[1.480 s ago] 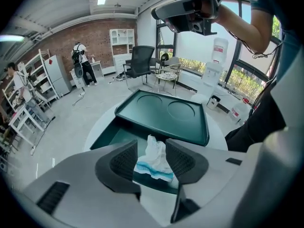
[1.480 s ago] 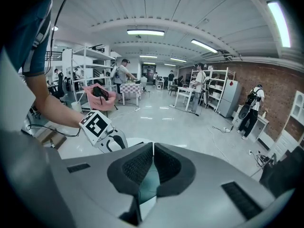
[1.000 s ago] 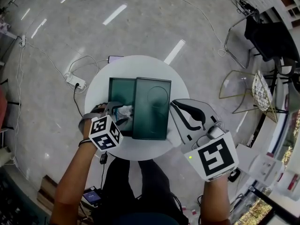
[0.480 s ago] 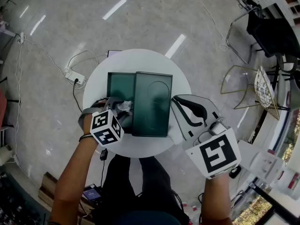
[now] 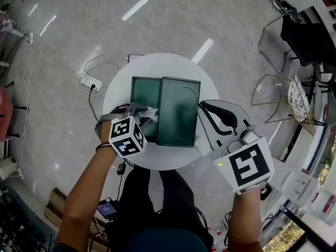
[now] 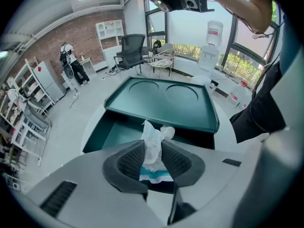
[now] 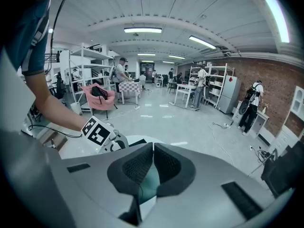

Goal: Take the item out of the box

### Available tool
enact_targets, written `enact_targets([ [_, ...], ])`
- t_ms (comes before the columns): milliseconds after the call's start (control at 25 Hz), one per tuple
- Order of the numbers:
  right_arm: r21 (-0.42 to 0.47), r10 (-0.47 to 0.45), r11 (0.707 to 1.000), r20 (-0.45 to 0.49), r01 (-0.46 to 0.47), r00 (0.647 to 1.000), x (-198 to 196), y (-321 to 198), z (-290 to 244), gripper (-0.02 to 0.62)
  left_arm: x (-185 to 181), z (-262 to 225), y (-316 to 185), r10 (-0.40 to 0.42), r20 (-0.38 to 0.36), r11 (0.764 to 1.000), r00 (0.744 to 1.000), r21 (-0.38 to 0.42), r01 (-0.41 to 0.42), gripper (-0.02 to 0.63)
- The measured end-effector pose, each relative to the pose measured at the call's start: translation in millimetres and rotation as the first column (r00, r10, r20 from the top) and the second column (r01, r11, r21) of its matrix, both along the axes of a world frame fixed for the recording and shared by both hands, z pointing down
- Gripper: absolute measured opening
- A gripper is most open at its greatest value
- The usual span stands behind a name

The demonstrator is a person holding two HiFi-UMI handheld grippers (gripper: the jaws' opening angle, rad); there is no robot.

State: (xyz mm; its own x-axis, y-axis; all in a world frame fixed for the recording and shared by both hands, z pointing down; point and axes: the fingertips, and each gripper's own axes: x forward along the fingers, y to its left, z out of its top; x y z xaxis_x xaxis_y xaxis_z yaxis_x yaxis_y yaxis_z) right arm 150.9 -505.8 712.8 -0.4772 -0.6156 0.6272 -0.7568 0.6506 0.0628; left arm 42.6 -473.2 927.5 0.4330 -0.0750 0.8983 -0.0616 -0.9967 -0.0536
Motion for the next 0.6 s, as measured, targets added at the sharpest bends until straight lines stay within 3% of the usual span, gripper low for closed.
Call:
enact_targets([
  [320,0.030,-0.013,0.999,-0.011,0.013,1.000,-28.9,13.6,-51.4,0.040,-34.5,-53.6,9.3,-0.020,-0.005,1.000,1.000,0.019,0.021,0.106],
  [600,0.072,-0.024,0.997,-0.022,0.025,0.999,-50.0,25.6,-119.9,0.040,-58.0,-141.7,8.9,-0.076,-0.068,0.995,0.995,0.067,0.080,0.100],
])
